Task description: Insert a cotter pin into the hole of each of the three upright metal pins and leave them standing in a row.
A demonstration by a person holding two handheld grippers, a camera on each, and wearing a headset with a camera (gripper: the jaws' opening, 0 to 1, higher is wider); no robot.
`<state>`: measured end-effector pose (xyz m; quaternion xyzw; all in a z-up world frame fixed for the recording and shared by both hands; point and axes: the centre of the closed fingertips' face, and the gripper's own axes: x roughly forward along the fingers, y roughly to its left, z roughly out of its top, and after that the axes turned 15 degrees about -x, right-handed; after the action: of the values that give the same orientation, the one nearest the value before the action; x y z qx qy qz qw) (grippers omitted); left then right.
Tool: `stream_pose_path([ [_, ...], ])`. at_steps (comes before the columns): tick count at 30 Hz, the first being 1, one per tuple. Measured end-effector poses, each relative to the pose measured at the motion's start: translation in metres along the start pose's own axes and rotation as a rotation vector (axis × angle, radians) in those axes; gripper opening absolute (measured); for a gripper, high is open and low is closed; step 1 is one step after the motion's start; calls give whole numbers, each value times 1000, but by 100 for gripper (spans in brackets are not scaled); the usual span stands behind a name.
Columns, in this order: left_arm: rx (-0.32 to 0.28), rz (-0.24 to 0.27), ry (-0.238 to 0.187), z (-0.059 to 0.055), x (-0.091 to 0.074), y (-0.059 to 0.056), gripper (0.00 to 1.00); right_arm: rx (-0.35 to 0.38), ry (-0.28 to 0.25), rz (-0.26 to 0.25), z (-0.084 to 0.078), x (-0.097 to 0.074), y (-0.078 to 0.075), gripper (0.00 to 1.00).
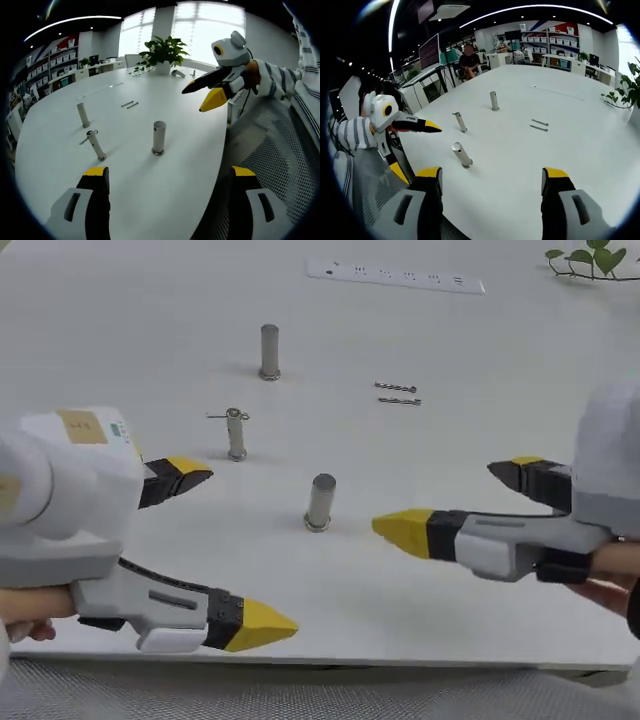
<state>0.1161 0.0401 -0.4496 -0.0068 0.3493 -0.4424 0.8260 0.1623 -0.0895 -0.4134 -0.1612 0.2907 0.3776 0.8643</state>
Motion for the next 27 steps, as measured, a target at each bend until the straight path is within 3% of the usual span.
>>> stream_pose_path([
  [2,4,4,13,-2,1,1,99,-11,10,18,3,-1,-5,70],
  [4,9,7,15,-2,1,2,99,-61,33,34,5,-1,-13,68],
  [7,-2,8,2,0,-1,3,98,-166,74,37,11,0,-30,67],
  [16,-51,-2,-38,6,-8,5,97,-408,190,98,24,12,-61,54],
  [20,-53,-4,-24,2,-7,4,97,-522,232,132,30,22,-72,48],
  [23,-50,-3,-15,1,-7,4,97,-558,223,152,35,30,-75,37],
  [27,-77,-28,-22,6,-8,0,97,-608,249,186,36,46,-83,30],
])
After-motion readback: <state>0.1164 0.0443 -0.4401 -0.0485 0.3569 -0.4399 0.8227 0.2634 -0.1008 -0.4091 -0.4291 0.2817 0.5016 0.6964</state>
